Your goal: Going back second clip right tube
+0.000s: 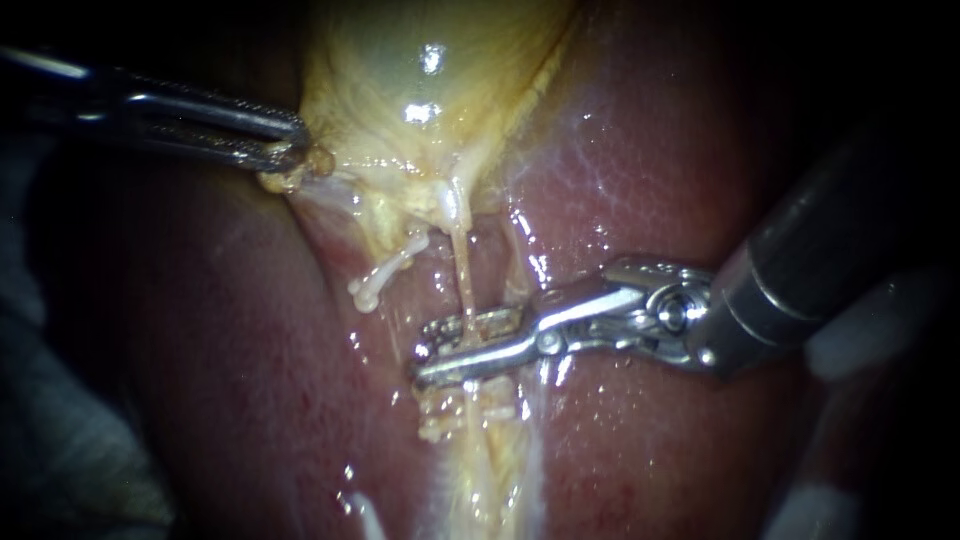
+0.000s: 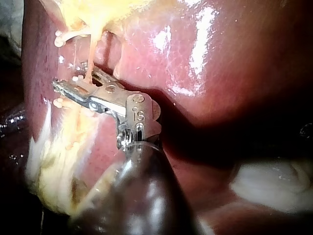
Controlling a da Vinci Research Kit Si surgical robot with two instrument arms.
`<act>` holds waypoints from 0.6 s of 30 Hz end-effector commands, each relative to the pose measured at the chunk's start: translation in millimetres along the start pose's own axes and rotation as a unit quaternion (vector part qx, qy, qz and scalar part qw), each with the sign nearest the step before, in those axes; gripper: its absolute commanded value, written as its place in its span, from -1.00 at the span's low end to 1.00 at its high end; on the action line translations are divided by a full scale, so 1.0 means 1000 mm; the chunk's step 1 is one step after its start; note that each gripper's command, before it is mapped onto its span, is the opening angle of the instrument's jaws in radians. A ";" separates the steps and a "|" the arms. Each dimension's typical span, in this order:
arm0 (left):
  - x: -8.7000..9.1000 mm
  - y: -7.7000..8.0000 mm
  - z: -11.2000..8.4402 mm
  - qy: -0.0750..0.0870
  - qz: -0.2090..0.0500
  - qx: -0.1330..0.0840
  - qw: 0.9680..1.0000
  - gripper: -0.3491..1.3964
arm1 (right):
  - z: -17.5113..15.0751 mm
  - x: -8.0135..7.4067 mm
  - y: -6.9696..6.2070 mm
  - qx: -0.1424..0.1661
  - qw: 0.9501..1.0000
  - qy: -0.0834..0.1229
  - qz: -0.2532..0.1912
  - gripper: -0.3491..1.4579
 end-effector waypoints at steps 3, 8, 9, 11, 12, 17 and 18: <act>0.0000 0.0000 -0.0001 0.000 0.000 0.000 1.000 -1.00 | -0.0009 -0.0001 -0.0004 -0.004 0.999 0.004 -0.047 -0.10; 0.0000 0.0000 -0.0002 0.000 0.000 0.000 1.000 -1.00 | -0.0039 0.0006 -0.0020 -0.049 0.988 0.036 -0.144 -0.08; 0.0000 0.0000 -0.0002 0.000 0.000 0.000 1.000 -1.00 | -0.0046 0.0008 -0.0024 -0.056 0.984 0.040 -0.164 -0.07; 0.0000 0.0000 -0.0002 0.000 0.000 0.000 1.000 -1.00 | -0.0062 0.0015 -0.0033 -0.075 0.976 0.038 -0.202 -0.06; 0.0000 0.0000 -0.0002 0.000 0.000 0.000 1.000 -1.00 | -0.0069 0.0018 -0.0038 -0.080 0.973 0.033 -0.213 -0.06; 0.0000 0.0000 -0.0001 0.000 0.000 0.000 1.000 -1.00 | -0.0103 0.0030 -0.0064 -0.107 0.952 -0.025 -0.287 -0.06; 0.0000 0.0000 -0.0001 0.000 0.000 0.000 1.000 -1.00 | -0.0107 0.0031 -0.0069 -0.109 0.948 -0.034 -0.297 -0.06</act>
